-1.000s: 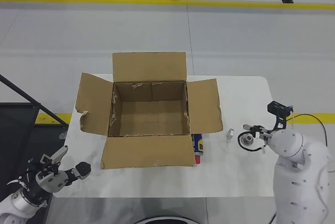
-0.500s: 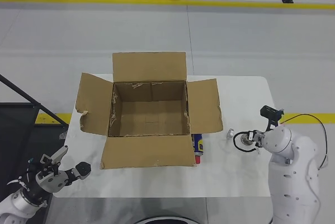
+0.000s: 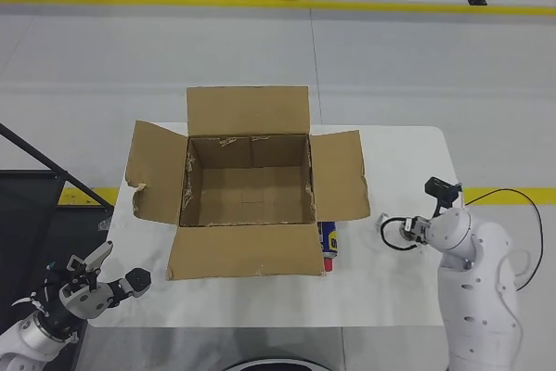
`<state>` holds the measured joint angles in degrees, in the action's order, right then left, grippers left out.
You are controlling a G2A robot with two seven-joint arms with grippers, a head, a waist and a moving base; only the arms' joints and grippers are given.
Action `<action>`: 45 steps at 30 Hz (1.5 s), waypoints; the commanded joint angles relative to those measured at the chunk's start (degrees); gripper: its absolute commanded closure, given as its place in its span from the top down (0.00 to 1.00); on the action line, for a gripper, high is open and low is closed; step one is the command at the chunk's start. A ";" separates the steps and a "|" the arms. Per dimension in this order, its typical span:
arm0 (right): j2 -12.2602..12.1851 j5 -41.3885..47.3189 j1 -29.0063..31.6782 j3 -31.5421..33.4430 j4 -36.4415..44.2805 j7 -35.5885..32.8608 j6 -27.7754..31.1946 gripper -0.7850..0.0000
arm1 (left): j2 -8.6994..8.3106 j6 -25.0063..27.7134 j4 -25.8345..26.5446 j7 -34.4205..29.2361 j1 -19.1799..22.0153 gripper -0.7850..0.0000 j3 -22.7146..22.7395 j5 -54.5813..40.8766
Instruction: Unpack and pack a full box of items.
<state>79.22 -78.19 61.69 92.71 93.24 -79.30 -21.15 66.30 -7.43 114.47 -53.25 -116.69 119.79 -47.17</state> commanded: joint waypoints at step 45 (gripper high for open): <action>-0.04 -2.06 -0.83 -2.75 -4.72 5.81 -4.07 0.19 | 0.00 0.00 0.00 0.00 0.00 1.00 0.00 0.00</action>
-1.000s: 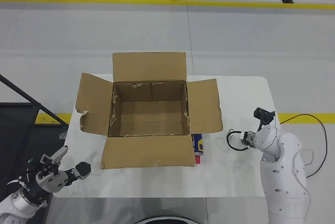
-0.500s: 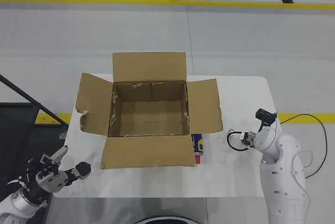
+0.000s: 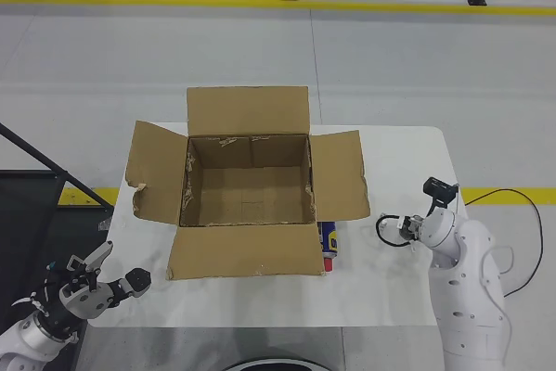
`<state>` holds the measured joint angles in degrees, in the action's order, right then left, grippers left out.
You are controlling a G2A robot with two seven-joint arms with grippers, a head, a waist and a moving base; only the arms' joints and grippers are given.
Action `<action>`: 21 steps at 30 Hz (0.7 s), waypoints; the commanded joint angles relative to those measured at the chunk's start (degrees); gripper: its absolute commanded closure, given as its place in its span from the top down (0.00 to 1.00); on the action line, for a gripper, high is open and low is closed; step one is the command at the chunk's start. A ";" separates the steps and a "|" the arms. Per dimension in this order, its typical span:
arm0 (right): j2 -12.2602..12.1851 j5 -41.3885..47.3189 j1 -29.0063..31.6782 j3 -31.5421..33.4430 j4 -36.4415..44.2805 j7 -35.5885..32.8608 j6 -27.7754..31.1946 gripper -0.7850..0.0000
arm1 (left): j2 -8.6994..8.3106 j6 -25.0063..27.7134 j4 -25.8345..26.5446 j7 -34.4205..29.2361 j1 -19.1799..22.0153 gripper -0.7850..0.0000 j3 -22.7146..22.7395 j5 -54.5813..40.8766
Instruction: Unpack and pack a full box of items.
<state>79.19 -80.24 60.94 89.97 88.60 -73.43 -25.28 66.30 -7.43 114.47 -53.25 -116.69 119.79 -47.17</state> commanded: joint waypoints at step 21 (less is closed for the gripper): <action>-0.39 -0.40 -0.32 1.36 1.67 0.53 0.45 0.00 | 0.00 0.00 0.00 0.00 0.00 1.00 0.00 0.00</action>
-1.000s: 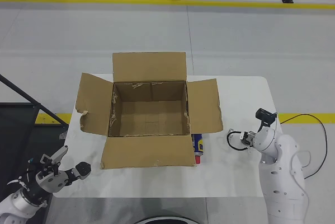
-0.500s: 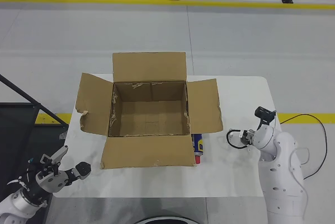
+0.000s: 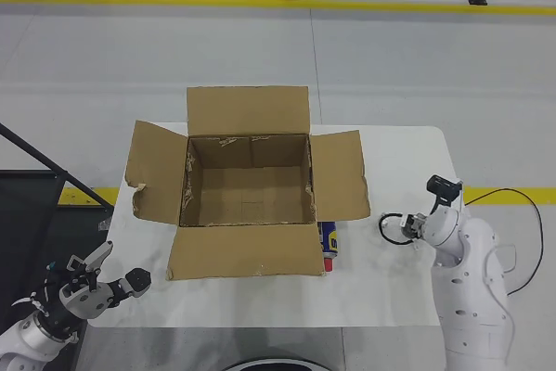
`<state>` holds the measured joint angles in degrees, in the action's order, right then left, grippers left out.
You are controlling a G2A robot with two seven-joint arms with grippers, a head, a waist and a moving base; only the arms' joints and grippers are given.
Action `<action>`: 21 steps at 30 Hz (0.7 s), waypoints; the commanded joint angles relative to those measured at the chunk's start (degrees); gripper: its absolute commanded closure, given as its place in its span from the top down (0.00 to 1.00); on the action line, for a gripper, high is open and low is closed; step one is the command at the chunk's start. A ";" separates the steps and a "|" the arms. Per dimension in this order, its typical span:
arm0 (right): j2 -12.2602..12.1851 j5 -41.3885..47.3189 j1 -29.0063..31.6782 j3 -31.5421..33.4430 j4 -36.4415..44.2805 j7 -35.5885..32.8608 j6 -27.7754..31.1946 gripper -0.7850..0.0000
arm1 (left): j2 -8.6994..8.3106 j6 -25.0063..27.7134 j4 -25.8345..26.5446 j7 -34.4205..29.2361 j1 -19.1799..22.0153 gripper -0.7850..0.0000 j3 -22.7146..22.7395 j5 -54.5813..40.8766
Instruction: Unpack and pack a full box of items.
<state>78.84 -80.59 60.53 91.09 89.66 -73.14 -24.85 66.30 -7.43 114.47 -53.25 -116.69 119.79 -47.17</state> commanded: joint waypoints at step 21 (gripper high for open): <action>1.14 14.70 -4.65 -6.89 24.84 10.16 0.54 0.00 | 0.00 0.00 0.00 0.00 0.00 1.00 0.00 0.00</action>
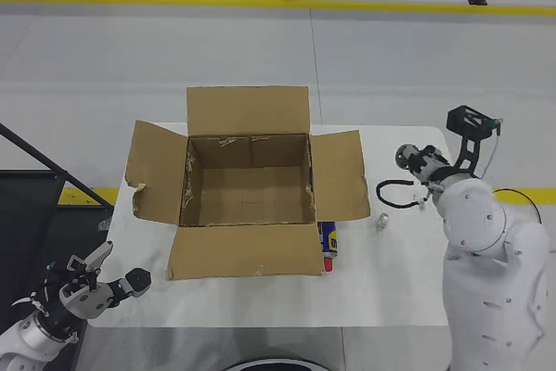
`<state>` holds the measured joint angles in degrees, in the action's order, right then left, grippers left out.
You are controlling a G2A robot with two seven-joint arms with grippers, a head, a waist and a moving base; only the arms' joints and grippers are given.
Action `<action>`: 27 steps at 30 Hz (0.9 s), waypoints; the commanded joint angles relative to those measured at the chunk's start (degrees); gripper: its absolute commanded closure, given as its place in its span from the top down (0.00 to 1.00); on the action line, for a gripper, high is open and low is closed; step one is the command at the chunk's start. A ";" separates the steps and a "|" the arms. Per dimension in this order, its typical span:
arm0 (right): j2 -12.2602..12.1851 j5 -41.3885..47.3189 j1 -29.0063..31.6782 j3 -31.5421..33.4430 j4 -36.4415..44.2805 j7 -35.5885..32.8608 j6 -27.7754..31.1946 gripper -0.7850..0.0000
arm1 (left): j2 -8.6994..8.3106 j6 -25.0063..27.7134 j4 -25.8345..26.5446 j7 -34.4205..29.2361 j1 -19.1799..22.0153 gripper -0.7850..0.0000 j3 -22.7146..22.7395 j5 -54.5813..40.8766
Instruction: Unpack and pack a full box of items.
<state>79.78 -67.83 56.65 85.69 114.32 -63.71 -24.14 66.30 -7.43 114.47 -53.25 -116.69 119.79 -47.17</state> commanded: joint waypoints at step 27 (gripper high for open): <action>9.77 23.74 -21.91 -42.86 -40.62 14.10 3.52 0.00 | 0.00 0.00 0.00 0.00 0.00 1.00 0.00 0.00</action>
<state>89.10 -45.16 35.25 43.63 76.03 -50.15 -20.74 66.30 -7.43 114.47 -53.25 -116.69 119.79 -47.17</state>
